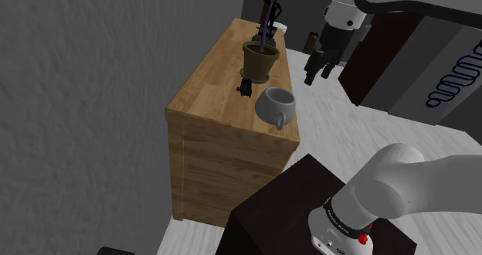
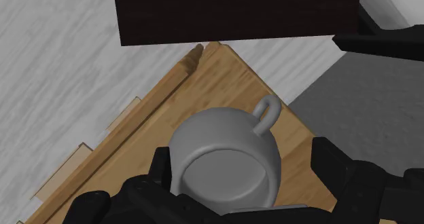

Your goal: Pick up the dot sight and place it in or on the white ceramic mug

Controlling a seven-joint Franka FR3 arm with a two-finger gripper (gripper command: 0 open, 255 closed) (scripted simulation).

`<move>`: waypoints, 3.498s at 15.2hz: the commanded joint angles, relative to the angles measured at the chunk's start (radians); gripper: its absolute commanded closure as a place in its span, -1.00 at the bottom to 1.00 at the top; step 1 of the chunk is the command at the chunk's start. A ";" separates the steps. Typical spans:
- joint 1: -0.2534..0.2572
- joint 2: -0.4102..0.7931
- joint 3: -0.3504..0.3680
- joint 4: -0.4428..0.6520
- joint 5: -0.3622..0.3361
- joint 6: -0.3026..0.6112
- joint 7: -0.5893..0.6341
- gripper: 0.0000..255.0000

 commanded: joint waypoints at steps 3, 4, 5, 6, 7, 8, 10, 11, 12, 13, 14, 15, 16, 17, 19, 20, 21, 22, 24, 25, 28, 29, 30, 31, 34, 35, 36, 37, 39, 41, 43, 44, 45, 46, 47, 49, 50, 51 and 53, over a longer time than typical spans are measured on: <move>0.001 0.033 -0.005 -0.029 0.003 0.088 0.008 -1.00; 0.001 0.051 -0.008 -0.042 0.004 0.133 0.011 -1.00; 0.002 0.071 -0.011 -0.053 0.006 0.177 0.015 -1.00; 0.002 0.093 -0.013 -0.062 0.008 0.221 0.018 -1.00; 0.003 0.116 -0.016 -0.070 0.009 0.265 0.021 -1.00; 0.004 0.141 -0.019 -0.076 0.011 0.309 0.024 -1.00; 0.006 0.194 -0.024 -0.083 0.016 0.395 0.029 -1.00; 0.007 0.222 -0.027 -0.084 0.018 0.438 0.031 -1.00; 0.008 0.251 -0.029 -0.083 0.021 0.480 0.032 -1.00; 0.010 0.282 -0.032 -0.081 0.024 0.521 0.034 -1.00; 0.011 0.313 -0.035 -0.077 0.027 0.562 0.035 -1.00; 0.013 0.345 -0.037 -0.071 0.031 0.602 0.036 -1.00; 0.014 0.378 -0.040 -0.064 0.036 0.641 0.036 -1.00; 0.016 0.412 -0.042 -0.055 0.040 0.679 0.036 -1.00; 0.020 0.480 -0.047 -0.033 0.052 0.751 0.035 -1.00; 0.022 0.515 -0.050 -0.019 0.059 0.786 0.034 -1.00; 0.024 0.551 -0.052 -0.004 0.066 0.819 0.032 -1.00; 0.026 0.586 -0.054 0.013 0.074 0.851 0.029 -1.00; 0.030 0.658 -0.058 0.051 0.093 0.911 0.023 -1.00; 0.031 0.694 -0.059 0.072 0.103 0.938 0.018 -1.00; 0.032 0.743 -0.060 0.088 0.117 0.982 0.011 -1.00; 0.032 0.755 -0.060 0.087 0.119 0.994 0.009 -1.00; 0.032 0.767 -0.060 0.087 0.122 1.005 0.008 -1.00; 0.033 0.779 -0.060 0.088 0.125 1.017 0.006 -1.00; 0.032 0.810 -0.059 0.089 0.133 1.046 0.000 -1.00; 0.032 0.810 -0.059 0.089 0.133 1.046 0.000 -1.00; 0.032 0.810 -0.059 0.089 0.133 1.046 0.000 -1.00; 0.032 0.810 -0.059 0.089 0.133 1.046 0.000 -1.00; 0.032 0.810 -0.059 0.089 0.133 1.046 0.000 -1.00; 0.032 0.810 -0.059 0.089 0.133 1.046 0.000 -1.00; 0.032 0.810 -0.059 0.089 0.133 1.046 0.000 1.00; 0.032 0.810 -0.059 0.089 0.133 1.046 0.000 1.00; 0.032 0.810 -0.059 0.089 0.133 1.046 0.000 1.00; 0.032 0.810 -0.059 0.089 0.133 1.046 0.000 1.00; 0.032 0.810 -0.059 0.090 0.133 1.046 0.000 1.00; 0.032 0.810 -0.059 0.090 0.133 1.046 0.000 1.00; 0.032 0.810 -0.059 0.090 0.133 1.045 0.000 1.00; 0.032 0.810 -0.059 0.089 0.133 1.046 0.000 1.00; 0.033 0.794 -0.059 0.099 0.128 1.020 0.004 1.00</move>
